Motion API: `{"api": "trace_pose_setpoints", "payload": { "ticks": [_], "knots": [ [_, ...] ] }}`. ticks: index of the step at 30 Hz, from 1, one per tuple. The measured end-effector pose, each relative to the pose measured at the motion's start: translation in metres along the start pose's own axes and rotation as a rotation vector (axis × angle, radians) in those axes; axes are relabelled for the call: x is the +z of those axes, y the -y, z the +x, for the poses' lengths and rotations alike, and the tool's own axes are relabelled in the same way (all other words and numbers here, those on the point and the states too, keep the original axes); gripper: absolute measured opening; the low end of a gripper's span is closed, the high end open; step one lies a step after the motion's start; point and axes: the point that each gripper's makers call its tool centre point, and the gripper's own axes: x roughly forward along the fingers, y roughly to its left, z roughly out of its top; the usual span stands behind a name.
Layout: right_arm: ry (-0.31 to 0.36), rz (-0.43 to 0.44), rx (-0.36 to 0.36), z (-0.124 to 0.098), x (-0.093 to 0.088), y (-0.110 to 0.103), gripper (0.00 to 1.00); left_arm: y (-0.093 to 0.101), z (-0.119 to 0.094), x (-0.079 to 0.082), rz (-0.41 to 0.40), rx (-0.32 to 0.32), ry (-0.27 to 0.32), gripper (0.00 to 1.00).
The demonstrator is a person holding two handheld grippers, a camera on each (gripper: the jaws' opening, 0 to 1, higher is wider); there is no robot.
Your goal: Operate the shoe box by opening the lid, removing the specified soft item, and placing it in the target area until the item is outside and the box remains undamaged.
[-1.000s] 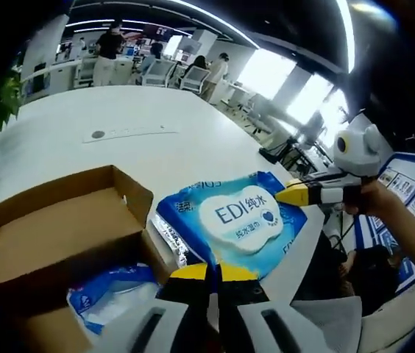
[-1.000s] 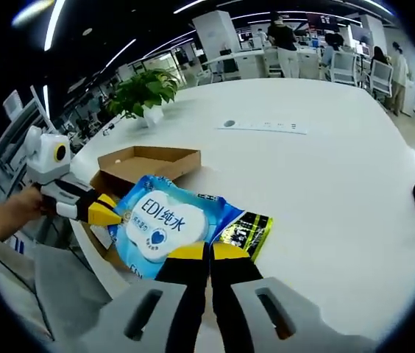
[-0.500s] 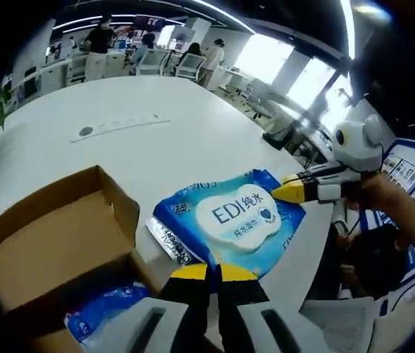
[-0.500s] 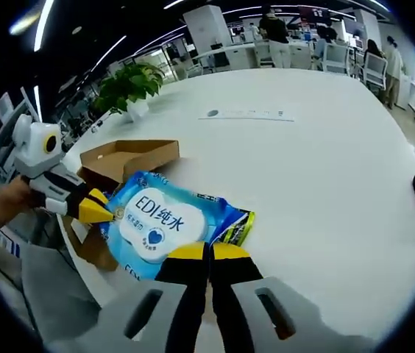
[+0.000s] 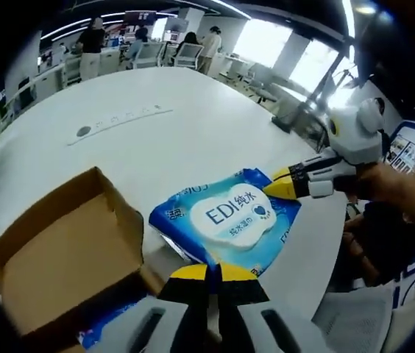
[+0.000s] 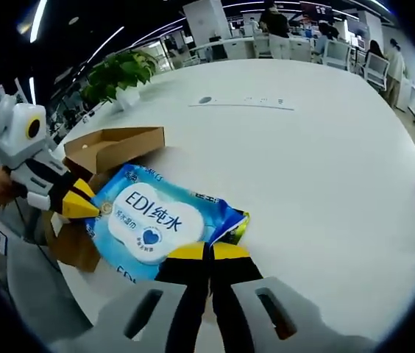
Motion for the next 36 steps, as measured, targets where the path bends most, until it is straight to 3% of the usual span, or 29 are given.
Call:
{"api": "trace_pose_setpoints", "payload": {
  "ticks": [6,15,22,36],
  "knots": [
    [-0.019,-0.004,-0.013,0.012,-0.004,0.004,0.00,-0.002,0.005,0.001,0.036,0.015,-0.020,0.01],
    [-0.022,-0.009,-0.029,0.018,-0.007,0.010,0.00,-0.004,0.014,-0.003,0.157,0.054,-0.087,0.02],
    [-0.001,0.033,-0.025,0.018,-0.005,0.012,0.00,-0.004,0.019,-0.011,0.235,0.064,-0.137,0.02],
    [0.026,0.080,-0.023,0.011,-0.005,0.009,0.00,-0.006,0.020,-0.014,0.323,0.107,-0.159,0.04]
  ]
}}
